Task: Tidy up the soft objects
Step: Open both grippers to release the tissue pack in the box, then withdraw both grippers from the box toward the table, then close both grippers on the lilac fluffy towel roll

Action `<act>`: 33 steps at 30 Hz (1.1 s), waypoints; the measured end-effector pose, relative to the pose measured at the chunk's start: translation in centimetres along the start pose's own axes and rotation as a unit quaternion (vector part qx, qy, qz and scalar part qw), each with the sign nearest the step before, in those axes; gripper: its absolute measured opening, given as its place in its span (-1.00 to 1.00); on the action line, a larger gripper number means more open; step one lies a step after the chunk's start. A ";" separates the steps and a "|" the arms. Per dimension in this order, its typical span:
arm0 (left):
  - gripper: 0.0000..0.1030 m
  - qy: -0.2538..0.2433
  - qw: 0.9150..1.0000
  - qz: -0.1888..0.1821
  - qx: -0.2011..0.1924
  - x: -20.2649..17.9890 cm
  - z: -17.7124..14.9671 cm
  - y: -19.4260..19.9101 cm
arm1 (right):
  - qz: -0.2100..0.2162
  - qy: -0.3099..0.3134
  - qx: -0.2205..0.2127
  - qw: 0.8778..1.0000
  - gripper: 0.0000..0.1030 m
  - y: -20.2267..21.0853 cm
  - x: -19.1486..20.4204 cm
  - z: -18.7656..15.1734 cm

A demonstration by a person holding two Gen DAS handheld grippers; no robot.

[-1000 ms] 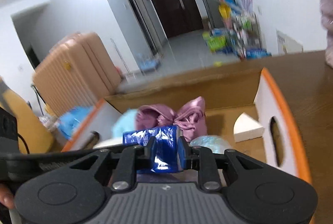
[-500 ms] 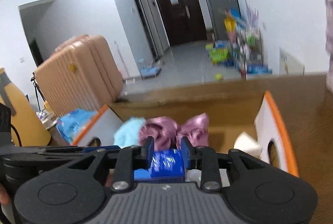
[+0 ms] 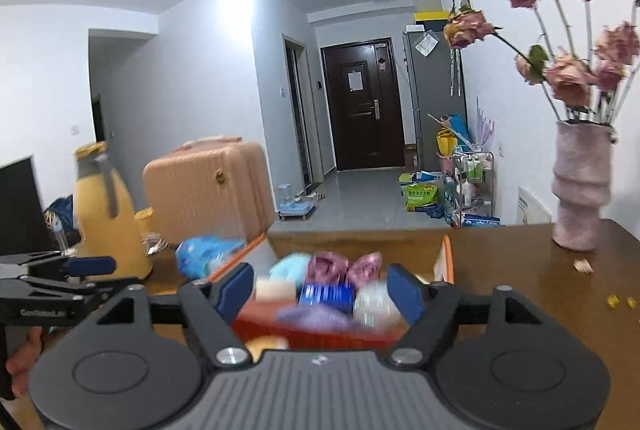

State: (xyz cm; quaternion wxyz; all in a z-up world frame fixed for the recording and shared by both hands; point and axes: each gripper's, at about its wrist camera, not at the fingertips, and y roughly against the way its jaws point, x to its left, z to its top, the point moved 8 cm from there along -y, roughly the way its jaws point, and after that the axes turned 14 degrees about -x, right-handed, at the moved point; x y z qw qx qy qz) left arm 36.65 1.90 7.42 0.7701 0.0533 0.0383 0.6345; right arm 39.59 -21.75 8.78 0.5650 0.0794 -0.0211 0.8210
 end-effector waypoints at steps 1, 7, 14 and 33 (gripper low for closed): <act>0.58 0.001 1.000 0.002 0.006 -0.3 -1.0 1.2 | -0.002 0.006 0.004 1.000 0.45 1.6 0.4 -0.8; 0.59 0.025 0.998 0.006 0.063 -1.5 -6.7 7.3 | -0.005 0.027 -0.003 1.000 0.59 9.5 3.5 -5.6; 0.61 0.037 0.998 0.029 0.049 -0.5 -6.8 11.9 | -0.015 0.060 0.029 0.998 0.59 15.0 6.2 -9.7; 0.58 0.086 0.986 -0.096 0.103 -7.1 -9.0 4.2 | -0.088 -0.054 0.065 0.993 0.59 6.6 -3.2 -10.4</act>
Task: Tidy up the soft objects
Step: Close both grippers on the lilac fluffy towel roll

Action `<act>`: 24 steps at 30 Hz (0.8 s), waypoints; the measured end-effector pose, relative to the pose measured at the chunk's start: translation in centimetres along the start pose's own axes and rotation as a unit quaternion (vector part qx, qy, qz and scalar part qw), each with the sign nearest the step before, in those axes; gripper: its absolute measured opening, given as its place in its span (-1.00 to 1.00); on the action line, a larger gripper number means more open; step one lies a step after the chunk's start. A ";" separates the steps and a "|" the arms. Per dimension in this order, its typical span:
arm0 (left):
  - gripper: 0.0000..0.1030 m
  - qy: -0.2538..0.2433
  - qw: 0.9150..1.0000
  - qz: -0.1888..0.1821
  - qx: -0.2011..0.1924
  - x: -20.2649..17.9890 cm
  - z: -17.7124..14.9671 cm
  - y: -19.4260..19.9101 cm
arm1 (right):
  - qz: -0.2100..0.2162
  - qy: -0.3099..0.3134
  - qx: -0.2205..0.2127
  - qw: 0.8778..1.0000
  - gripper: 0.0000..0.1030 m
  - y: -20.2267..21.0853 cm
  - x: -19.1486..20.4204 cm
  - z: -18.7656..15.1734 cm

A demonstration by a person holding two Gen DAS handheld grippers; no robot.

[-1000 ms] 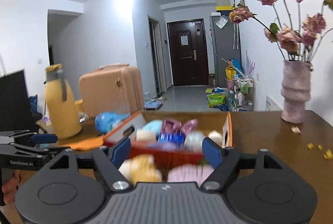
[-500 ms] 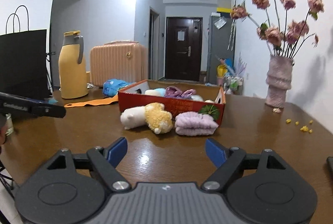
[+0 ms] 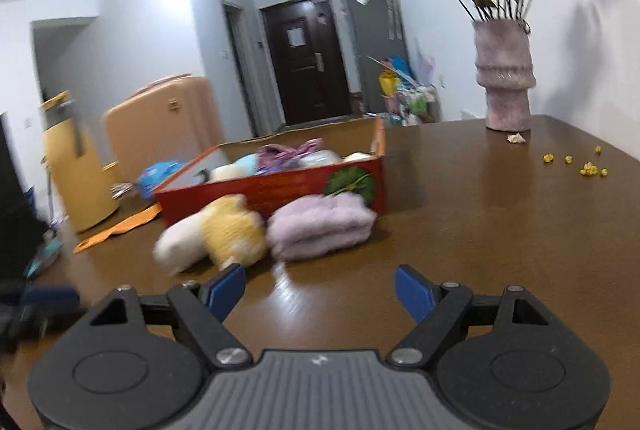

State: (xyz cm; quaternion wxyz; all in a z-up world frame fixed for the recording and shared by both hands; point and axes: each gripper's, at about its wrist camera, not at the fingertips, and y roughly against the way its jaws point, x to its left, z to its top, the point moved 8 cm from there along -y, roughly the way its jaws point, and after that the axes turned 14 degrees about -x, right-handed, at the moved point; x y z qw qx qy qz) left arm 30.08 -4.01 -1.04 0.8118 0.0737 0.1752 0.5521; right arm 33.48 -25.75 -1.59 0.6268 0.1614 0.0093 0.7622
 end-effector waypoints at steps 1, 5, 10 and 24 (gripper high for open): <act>0.40 0.007 1.000 -0.006 0.013 -0.1 -0.1 -1.5 | -0.005 -0.001 0.005 1.000 0.58 -1.6 -0.5 0.2; -0.11 0.030 0.998 -0.021 0.045 0.1 0.0 -7.8 | 0.001 -0.030 0.030 0.999 0.52 -8.7 -2.1 0.9; -0.22 0.062 0.997 0.025 0.046 2.4 1.0 -12.4 | -0.016 -0.024 0.059 0.998 0.27 -14.6 -3.1 0.3; -0.15 0.126 0.984 -0.090 0.083 -1.1 -2.4 -5.7 | 0.063 -0.014 0.072 0.995 -0.66 -2.1 1.5 -3.8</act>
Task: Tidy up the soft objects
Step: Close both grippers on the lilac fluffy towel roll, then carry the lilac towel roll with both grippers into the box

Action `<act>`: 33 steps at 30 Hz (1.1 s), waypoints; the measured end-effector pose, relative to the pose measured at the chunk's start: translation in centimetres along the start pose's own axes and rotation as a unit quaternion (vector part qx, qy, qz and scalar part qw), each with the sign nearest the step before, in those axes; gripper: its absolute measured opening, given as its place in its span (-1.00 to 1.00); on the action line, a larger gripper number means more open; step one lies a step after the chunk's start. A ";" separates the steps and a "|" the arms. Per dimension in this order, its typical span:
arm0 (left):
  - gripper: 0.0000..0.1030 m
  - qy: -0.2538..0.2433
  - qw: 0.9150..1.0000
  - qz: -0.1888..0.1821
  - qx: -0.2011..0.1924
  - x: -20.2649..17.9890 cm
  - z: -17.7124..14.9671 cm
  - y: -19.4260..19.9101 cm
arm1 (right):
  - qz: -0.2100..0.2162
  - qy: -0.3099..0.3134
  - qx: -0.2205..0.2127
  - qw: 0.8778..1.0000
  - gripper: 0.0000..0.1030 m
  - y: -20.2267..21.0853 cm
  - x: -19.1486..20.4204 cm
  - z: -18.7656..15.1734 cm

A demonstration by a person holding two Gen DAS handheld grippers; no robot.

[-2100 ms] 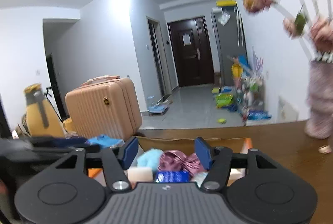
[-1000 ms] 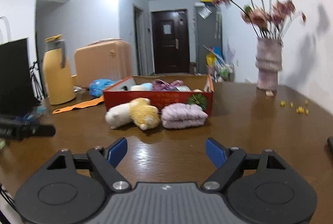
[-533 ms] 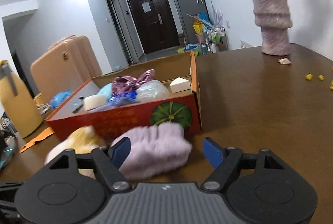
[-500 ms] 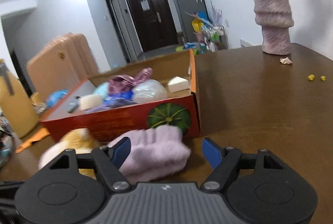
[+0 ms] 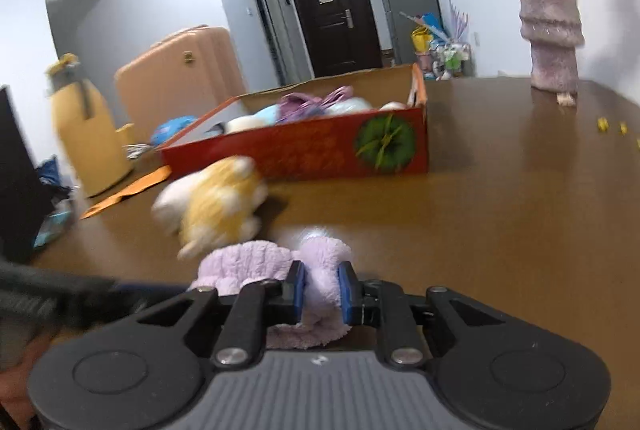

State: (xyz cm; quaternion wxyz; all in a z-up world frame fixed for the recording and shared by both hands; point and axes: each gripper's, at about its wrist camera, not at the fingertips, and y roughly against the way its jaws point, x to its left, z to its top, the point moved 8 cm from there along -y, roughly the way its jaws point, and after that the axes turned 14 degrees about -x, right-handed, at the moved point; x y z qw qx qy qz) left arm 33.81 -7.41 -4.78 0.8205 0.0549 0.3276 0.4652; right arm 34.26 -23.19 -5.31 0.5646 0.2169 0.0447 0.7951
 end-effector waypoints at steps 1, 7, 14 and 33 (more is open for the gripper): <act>-0.12 0.002 1.000 -0.004 0.002 -0.3 -0.3 0.5 | 0.008 -0.013 0.003 1.000 -0.65 1.1 0.3 -0.4; -0.12 -0.004 1.000 0.013 0.011 -0.3 -1.4 2.0 | 0.031 -0.024 -0.003 0.999 -0.35 5.4 1.3 -1.4; -0.35 0.019 1.000 0.018 0.009 -0.2 -1.7 2.8 | 0.016 -0.043 0.009 0.999 -0.25 3.9 0.6 -1.7; -0.56 -0.012 0.998 -0.007 -0.057 1.6 22.6 -17.7 | -0.041 0.094 -0.110 0.989 -0.70 -14.6 -3.8 19.6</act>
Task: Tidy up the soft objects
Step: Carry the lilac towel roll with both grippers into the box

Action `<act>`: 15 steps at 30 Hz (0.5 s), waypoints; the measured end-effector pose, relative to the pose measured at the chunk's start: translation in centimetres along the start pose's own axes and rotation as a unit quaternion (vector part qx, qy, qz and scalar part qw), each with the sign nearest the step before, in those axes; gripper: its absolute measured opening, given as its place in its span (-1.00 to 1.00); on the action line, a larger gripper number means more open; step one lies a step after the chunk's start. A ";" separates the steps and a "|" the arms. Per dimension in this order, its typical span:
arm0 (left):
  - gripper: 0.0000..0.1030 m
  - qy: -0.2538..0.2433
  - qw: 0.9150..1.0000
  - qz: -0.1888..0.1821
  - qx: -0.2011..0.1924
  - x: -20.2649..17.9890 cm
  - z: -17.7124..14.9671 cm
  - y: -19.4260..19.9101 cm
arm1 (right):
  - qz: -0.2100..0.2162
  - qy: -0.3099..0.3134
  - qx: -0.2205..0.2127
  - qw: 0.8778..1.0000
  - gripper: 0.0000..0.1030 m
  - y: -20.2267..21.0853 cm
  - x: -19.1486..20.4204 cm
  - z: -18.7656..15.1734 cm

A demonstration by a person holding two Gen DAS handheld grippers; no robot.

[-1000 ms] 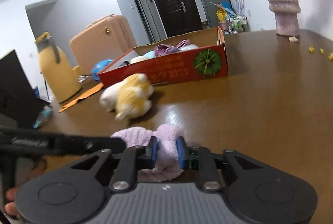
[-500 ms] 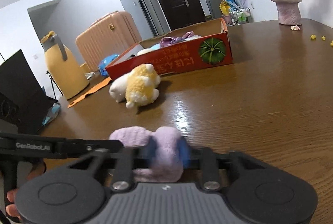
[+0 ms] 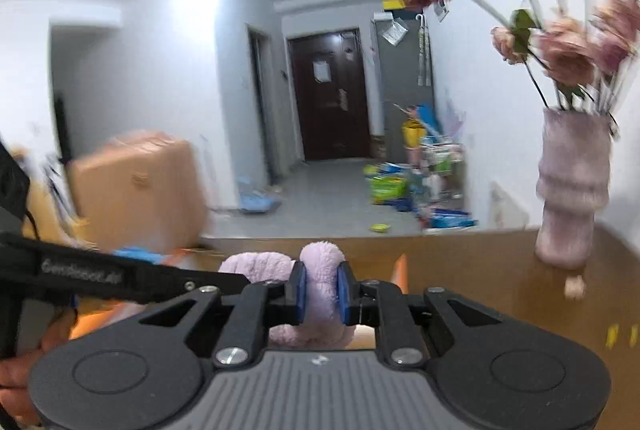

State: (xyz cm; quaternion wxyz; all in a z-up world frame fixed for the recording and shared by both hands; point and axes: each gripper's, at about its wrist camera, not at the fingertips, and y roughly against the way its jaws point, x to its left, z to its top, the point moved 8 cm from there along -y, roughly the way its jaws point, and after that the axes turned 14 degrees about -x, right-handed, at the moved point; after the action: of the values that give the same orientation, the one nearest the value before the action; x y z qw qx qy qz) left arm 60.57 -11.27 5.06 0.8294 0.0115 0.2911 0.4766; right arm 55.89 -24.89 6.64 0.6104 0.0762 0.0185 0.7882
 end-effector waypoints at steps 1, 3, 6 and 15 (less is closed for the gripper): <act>-0.56 0.012 1.000 0.007 0.018 1.0 0.3 -2.4 | -0.013 0.010 0.015 1.000 -0.70 -2.6 -0.5 -0.1; -0.56 0.026 0.998 0.036 0.051 3.4 0.3 -6.7 | -0.030 0.043 0.052 0.997 -0.70 -7.8 -1.2 -0.9; -0.58 0.009 0.994 0.090 0.065 6.4 0.2 -10.3 | -0.034 0.036 0.114 0.992 -0.70 -13.9 -1.8 -3.2; -0.54 -0.025 0.988 0.101 0.112 8.3 -2.1 -12.4 | -0.022 0.050 0.241 0.969 -0.65 -18.5 -2.1 -7.0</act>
State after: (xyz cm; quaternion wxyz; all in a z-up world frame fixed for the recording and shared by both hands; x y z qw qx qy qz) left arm 72.37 -11.96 -4.25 0.7776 0.1455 0.3194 0.5217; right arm 73.18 -21.76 -2.77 0.5894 0.1809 0.2405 0.7497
